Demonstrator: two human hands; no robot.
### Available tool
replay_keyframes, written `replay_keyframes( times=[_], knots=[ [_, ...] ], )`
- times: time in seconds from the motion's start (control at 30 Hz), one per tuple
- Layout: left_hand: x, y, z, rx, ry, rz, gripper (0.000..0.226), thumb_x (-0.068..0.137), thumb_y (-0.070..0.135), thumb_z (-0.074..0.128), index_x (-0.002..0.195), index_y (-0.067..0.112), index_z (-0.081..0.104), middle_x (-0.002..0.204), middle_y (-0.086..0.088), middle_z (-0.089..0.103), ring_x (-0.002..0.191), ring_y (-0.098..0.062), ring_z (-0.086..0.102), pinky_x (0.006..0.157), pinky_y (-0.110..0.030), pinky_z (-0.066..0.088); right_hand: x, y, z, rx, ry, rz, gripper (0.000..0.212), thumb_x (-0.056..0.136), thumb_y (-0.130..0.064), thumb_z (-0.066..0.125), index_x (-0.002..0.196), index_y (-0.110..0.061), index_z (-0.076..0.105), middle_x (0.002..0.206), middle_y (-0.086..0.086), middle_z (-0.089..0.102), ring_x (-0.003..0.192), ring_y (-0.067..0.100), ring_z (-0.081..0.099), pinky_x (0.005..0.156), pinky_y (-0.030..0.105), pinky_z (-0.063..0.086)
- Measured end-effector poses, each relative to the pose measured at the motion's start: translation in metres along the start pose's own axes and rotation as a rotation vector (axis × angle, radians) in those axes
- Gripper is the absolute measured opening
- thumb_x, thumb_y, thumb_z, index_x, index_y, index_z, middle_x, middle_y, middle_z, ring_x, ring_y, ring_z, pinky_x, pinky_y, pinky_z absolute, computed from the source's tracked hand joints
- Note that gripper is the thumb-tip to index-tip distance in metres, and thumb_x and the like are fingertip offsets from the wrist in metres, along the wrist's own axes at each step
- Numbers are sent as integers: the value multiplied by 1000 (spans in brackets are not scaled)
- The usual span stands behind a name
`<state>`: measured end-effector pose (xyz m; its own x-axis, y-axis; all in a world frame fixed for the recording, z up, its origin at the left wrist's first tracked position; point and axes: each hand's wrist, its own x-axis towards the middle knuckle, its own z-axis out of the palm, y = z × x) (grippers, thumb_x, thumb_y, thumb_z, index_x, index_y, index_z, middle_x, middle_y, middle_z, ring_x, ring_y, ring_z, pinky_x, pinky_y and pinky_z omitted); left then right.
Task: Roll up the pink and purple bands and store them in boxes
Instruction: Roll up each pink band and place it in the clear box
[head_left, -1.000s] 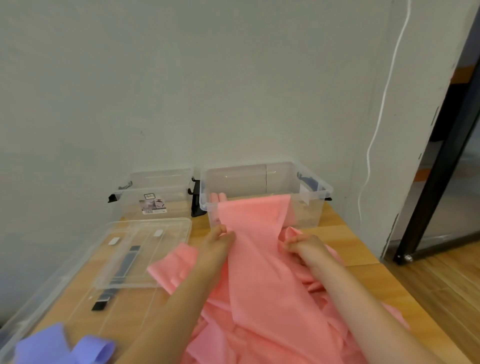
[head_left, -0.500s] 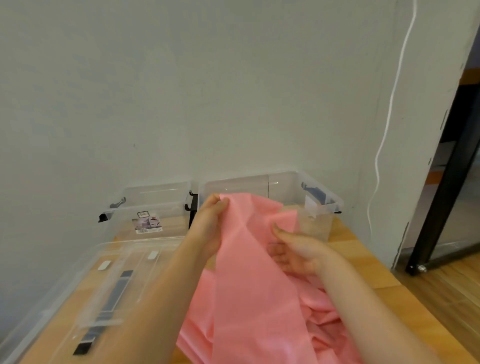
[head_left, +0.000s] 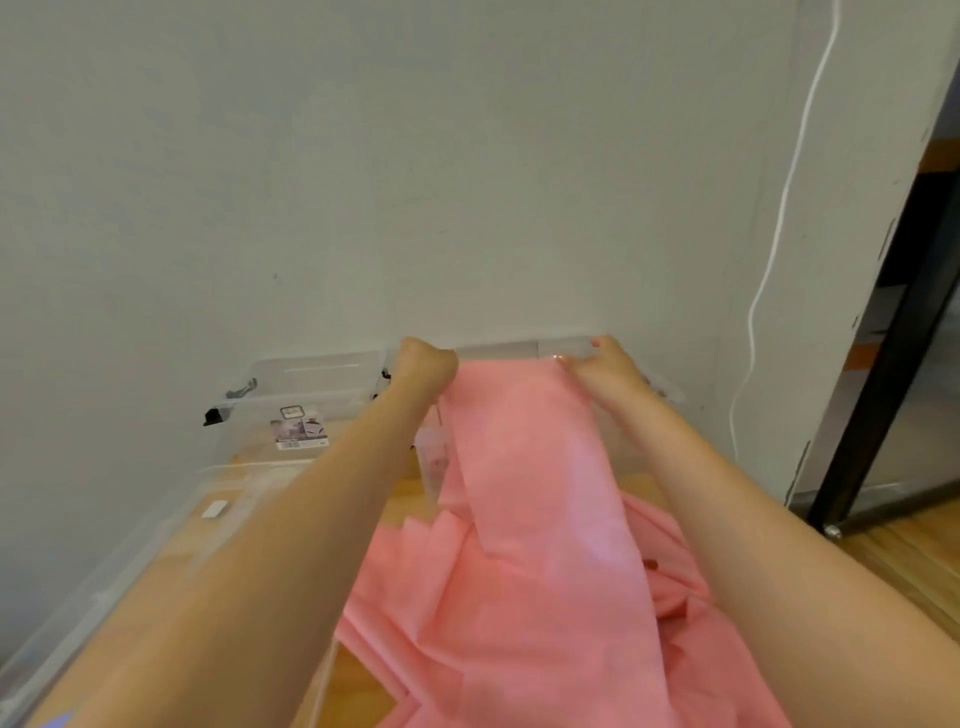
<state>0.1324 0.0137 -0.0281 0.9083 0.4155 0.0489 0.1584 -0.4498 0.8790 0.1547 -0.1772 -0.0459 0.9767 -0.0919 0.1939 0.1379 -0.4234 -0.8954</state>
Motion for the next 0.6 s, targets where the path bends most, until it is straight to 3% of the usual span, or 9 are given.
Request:
replay_keyframes(
  times=[0.07,0.13,0.23,0.3,0.4,0.47,0.5,0.53,0.6],
  knots=[
    [-30,-18,0,222,86,147,38,91,13,47,127,2,39,106,-11,54,84,-22,53,68,-29,42,-25,19,-7,-123,0,-38,49,88,-23,59,132,-8,41,114,2,51,109,20,51,84,25,37],
    [-79,-39,2,292,88,361,30,90,14,51,120,7,49,116,-8,55,97,-22,54,74,-26,37,-63,39,-12,-156,-1,-114,39,86,-17,61,123,-8,52,119,5,56,110,21,54,86,25,39],
    [-158,-73,0,394,-209,603,20,88,16,58,107,13,62,118,0,59,108,-14,52,89,-14,32,-142,57,-21,-159,-112,-291,17,80,-10,68,96,-13,66,102,-1,64,95,6,56,80,12,38],
    [-208,-91,-11,457,-504,674,30,87,23,60,117,16,59,125,4,55,115,-9,49,98,-12,29,-204,59,-32,-178,-317,-405,12,76,-14,72,87,-18,69,93,-10,65,91,-3,55,81,6,38],
    [-265,-123,-27,631,-652,628,74,87,45,56,146,20,20,148,17,17,137,-1,17,95,1,2,-284,67,-47,-258,-701,-392,40,68,-47,54,107,-41,60,112,-22,56,107,-6,51,95,17,39],
    [-285,-148,-31,750,-608,580,98,77,66,46,147,22,-7,141,20,-11,137,0,-8,94,-4,-17,-318,81,-47,-445,-825,-393,57,60,-63,45,116,-66,35,132,-36,27,130,-7,26,112,20,20],
    [-292,-160,-32,770,-580,556,103,68,73,36,146,23,-10,140,18,-16,137,-2,-13,97,-9,-21,-330,87,-46,-533,-830,-422,66,62,-64,51,123,-69,26,136,-37,13,132,-7,13,114,19,8],
    [-299,-166,-34,789,-546,565,104,63,74,29,147,22,-3,145,15,-11,139,-7,-8,104,-18,-17,-338,92,-46,-598,-797,-442,74,68,-59,59,133,-59,24,138,-34,8,133,-8,7,112,16,1],
    [-309,-174,-34,892,-450,646,87,66,67,32,139,20,36,146,4,34,134,-17,34,109,-42,24,-345,98,-47,-574,-624,-462,65,80,-45,63,139,-31,39,142,-23,26,134,-3,21,110,12,7]
  ],
)
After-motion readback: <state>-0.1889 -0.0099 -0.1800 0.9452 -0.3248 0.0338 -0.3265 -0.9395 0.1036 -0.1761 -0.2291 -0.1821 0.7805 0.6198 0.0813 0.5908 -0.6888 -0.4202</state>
